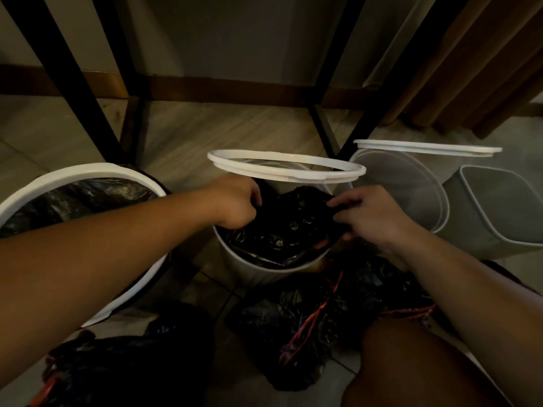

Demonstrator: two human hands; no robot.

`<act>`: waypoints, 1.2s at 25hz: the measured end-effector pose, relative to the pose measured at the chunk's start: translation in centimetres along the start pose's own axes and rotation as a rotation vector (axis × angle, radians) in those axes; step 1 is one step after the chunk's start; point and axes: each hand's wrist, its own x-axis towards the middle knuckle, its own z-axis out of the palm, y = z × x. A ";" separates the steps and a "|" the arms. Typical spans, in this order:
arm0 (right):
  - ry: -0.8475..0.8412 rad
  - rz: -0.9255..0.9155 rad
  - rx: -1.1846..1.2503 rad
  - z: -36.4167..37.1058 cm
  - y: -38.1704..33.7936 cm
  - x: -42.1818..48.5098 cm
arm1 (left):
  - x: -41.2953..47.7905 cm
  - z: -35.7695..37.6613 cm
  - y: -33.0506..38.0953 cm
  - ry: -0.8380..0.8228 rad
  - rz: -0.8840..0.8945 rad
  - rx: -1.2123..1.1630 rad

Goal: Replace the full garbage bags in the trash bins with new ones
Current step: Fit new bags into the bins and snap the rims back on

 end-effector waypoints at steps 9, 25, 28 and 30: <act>-0.338 -0.218 -0.288 -1.5 2.2 -1.6 | -4.5 0.3 -1.9 -0.099 0.091 -0.021; -0.192 -0.285 -0.399 0.5 6.4 -0.1 | -5.9 4.6 -5.6 0.227 0.013 -0.045; -0.154 -0.286 -0.361 0.8 7.0 0.4 | -6.4 6.0 -6.1 0.271 0.032 -0.060; -0.130 -0.298 -0.346 1.0 7.3 0.7 | -6.9 6.8 -6.3 0.305 0.000 -0.081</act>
